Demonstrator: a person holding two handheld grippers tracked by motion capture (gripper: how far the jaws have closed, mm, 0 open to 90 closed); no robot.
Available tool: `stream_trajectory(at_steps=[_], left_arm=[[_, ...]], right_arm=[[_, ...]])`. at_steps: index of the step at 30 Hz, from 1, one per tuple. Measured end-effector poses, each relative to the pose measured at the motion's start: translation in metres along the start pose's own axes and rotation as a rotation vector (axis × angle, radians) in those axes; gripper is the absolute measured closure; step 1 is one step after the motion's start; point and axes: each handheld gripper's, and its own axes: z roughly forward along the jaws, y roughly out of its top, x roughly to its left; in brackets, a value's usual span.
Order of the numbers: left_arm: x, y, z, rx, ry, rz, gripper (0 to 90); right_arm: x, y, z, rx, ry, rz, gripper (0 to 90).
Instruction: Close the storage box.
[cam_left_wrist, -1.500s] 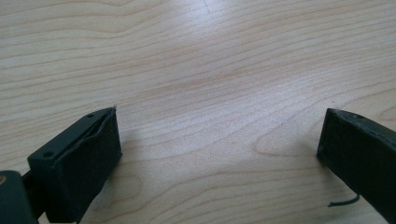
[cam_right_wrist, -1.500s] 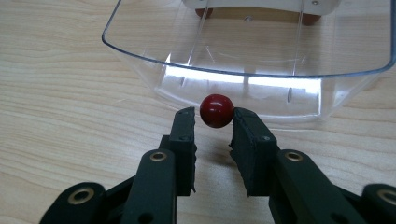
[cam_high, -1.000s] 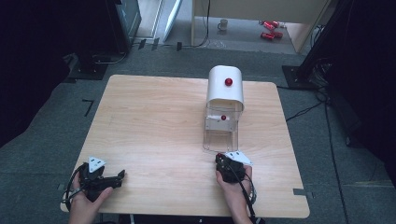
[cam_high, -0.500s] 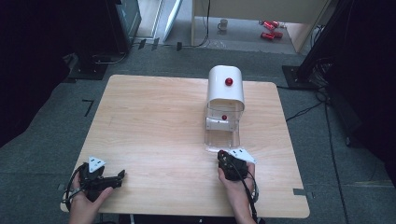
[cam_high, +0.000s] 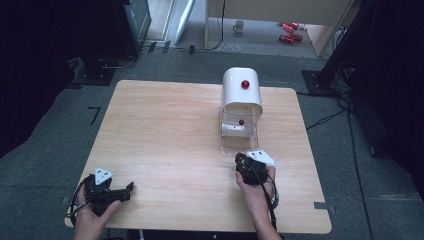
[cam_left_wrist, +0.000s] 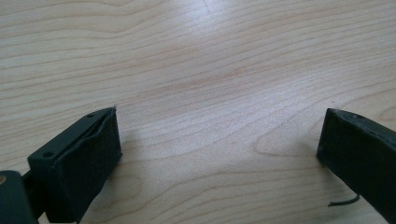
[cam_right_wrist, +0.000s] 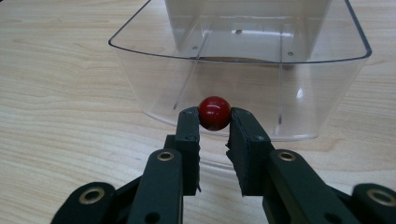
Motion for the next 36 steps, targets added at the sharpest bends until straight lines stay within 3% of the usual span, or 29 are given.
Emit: stream_trajectory(at_steps=[13, 36], left_arm=[[0.000, 0.000, 0.000, 0.000, -0.001, 0.001, 0.0], [0.000, 0.000, 0.000, 0.000, -0.001, 0.001, 0.0]], right_arm=[[0.001, -0.003, 0.014, 0.015, -0.007, -0.003, 75.3], [-0.003, 0.015, 0.026, -0.019, -0.015, 0.017, 75.4]])
